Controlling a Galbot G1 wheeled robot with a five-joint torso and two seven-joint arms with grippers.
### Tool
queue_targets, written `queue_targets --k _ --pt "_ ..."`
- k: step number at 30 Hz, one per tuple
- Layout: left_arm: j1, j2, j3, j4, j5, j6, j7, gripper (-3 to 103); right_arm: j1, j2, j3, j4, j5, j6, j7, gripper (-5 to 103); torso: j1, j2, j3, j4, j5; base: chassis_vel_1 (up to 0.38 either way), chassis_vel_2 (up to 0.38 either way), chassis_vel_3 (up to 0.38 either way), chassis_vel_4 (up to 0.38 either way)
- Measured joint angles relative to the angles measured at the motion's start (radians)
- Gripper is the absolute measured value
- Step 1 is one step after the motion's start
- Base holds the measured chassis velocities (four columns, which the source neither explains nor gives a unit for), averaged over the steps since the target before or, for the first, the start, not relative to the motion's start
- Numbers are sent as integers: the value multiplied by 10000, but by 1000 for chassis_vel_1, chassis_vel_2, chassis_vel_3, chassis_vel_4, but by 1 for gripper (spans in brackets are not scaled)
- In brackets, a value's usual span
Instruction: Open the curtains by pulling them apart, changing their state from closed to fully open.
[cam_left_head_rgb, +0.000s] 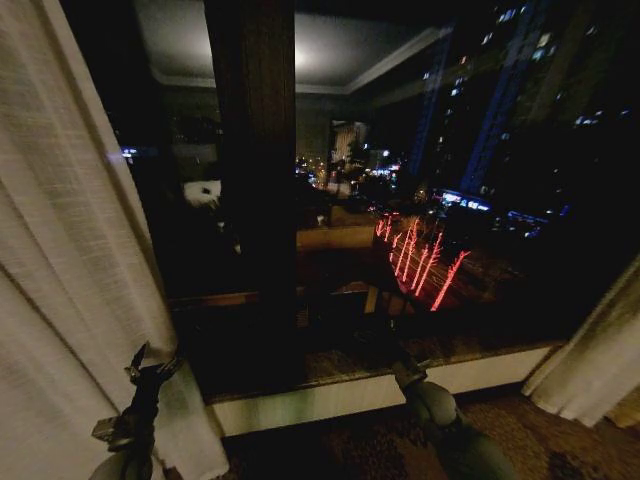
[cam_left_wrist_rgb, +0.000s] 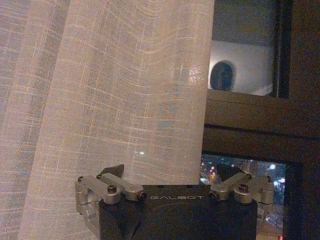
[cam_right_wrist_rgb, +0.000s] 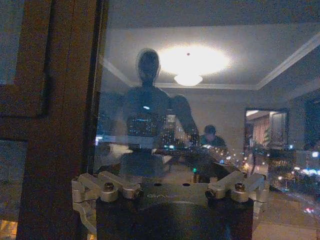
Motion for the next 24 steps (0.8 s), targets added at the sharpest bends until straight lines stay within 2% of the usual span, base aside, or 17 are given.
queue_targets --k 24 --pt "0 0 0 0 0 0 0 100 0 0 0 0 0 0 -1 100 0 0 0 0 -1 0 0 0 0"
